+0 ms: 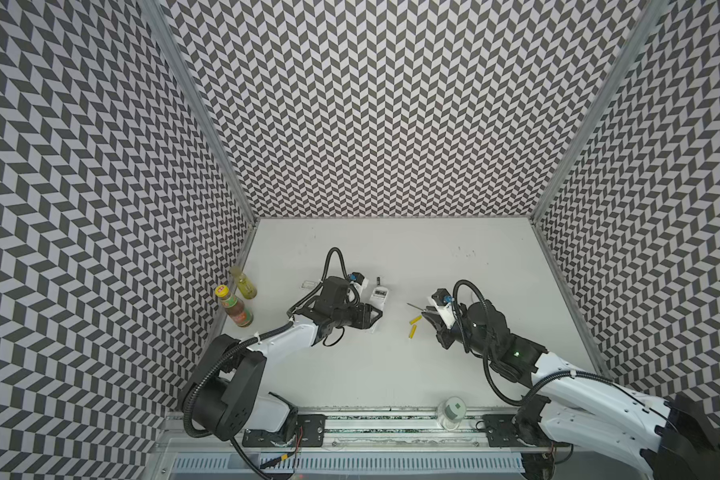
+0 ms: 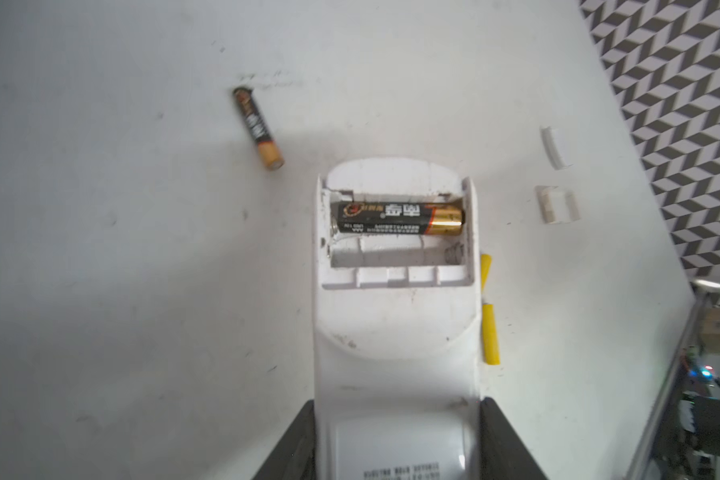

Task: Unload the batteries from the remote control
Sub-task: 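Shake the tilted remote with the left gripper to drop the loose battery, then lower the remote flat onto the table with the left gripper and release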

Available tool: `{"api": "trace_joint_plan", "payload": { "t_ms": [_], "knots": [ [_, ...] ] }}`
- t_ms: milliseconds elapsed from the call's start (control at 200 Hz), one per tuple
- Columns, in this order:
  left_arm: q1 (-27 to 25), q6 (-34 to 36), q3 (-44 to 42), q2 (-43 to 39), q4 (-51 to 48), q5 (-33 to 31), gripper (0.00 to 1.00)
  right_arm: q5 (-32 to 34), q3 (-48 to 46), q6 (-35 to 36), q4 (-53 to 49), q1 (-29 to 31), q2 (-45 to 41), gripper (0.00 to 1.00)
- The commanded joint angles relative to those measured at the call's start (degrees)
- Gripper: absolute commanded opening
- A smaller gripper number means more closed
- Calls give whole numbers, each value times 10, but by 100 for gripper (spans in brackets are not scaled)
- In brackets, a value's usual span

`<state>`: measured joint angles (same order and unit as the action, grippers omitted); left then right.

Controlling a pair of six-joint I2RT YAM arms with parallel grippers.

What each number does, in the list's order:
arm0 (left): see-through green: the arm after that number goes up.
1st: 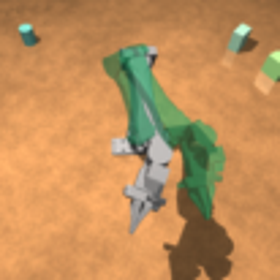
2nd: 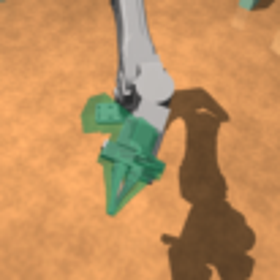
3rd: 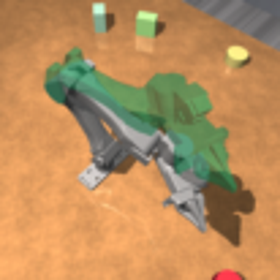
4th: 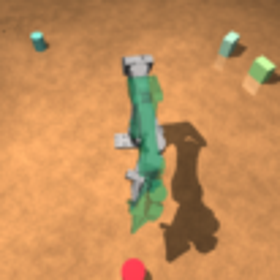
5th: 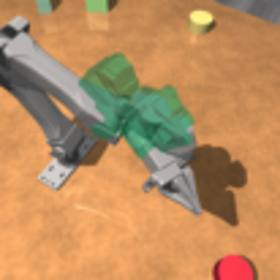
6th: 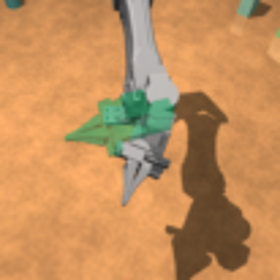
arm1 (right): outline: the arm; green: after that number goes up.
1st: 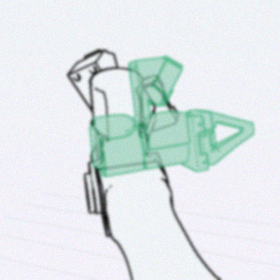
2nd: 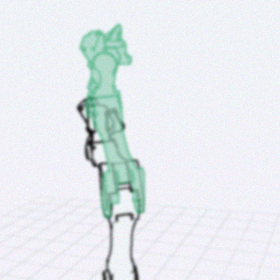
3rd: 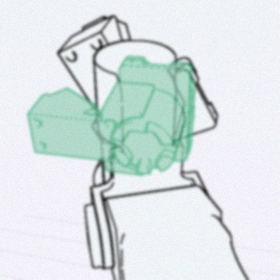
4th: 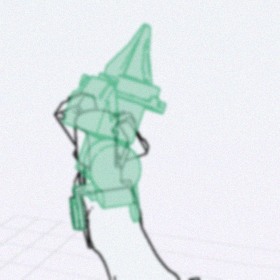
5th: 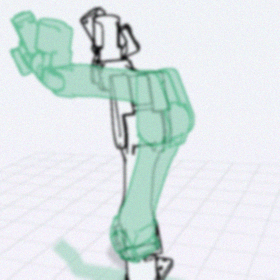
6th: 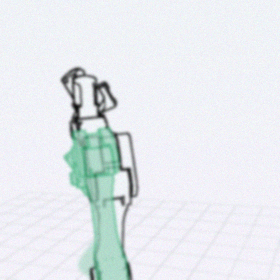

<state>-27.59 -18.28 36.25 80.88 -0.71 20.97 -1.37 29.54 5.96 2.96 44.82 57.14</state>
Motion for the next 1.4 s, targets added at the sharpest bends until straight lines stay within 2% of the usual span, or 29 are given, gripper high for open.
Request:
{"api": "trace_joint_plan", "payload": {
  "t_ms": [0,321,411,616,841,921,1067,1152,1242,1257,1272,1282,1397],
  "knots": [
    [0,5,-8,-8,33,-54,4,-29,25,-5,16,-1,22,0],
    [0,-2,-66,-13,49,-55,7,-34,-11,-23,77,-1,37,0],
    [1,-7,-69,-11,50,-61,7,-42,1,-28,62,-1,47,0],
    [0,-16,-85,0,72,-63,20,-55,-4,-26,67,-1,69,0],
    [-1,-13,-91,-1,83,-53,45,-67,-24,-38,108,0,78,0],
    [-1,-7,-83,-12,75,-50,47,-67,1,-44,76,4,84,0],
    [3,2,-86,-27,90,-35,57,-66,-20,-41,113,6,90,0],
    [10,8,-80,-39,79,-26,62,-70,-1,-48,89,7,98,0],
    [14,12,-87,-48,89,-20,78,-72,-14,-49,114,9,96,0],
    [15,13,-88,-49,91,-18,84,-71,-17,-49,120,9,97,0],
    [16,14,-89,-50,92,-15,95,-70,-20,-48,125,9,98,0],
    [17,15,-89,-50,93,-15,98,-69,-21,-48,128,9,100,0],
    [26,19,-74,-55,76,-12,100,-70,-2,-53,105,10,114,0]
  ]
}}
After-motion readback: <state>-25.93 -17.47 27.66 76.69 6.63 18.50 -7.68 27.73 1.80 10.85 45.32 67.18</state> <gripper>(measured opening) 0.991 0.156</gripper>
